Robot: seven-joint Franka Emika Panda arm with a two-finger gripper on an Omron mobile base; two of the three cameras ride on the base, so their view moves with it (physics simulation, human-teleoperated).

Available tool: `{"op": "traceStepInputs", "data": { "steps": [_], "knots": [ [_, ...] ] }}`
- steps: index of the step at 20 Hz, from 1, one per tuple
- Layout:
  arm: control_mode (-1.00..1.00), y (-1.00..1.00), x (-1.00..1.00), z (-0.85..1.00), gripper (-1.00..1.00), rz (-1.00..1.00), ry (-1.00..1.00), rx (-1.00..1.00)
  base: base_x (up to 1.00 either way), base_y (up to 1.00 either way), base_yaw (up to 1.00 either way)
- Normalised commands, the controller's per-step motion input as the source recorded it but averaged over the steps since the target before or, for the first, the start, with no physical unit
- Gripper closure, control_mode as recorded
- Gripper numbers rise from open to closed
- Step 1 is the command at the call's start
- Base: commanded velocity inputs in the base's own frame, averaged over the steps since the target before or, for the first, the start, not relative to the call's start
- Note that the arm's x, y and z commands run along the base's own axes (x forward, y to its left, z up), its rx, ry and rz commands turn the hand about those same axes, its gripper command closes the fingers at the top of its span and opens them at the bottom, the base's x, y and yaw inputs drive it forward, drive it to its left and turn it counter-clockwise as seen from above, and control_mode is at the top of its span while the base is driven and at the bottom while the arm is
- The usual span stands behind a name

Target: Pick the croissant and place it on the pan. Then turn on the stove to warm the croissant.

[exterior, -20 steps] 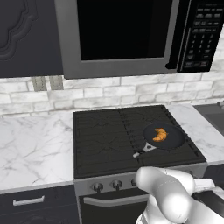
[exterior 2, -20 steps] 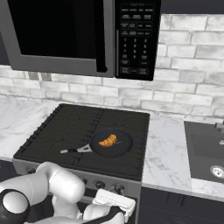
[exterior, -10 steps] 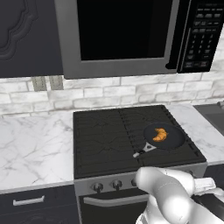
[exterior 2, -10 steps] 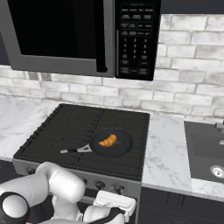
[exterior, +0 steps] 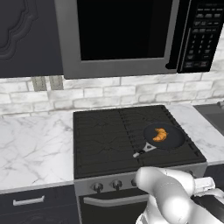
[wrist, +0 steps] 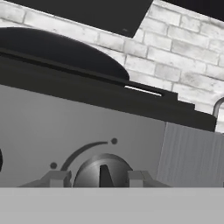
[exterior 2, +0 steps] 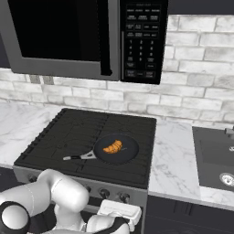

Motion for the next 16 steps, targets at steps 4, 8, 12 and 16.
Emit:
{"op": "traceStepInputs", "data": {
  "steps": [4, 8, 12, 16],
  "knots": [
    [-1.0, 0.0, 0.03, 0.0, 1.0, 0.02, 0.05, -0.11, 0.0, 0.0, 0.0],
    [-1.0, 0.0, 0.04, 0.0, 1.0, 0.05, 0.05, -0.13, 0.0, 0.0, 0.0],
    [-1.0, 0.0, 0.02, 0.01, 1.0, 0.08, 0.07, -0.17, 0.0, 0.0, 0.0],
    [-1.0, 0.0, 0.0, 0.01, 1.0, 0.1, 0.08, -0.2, 0.0, 0.0, 0.0]
  ]
}}
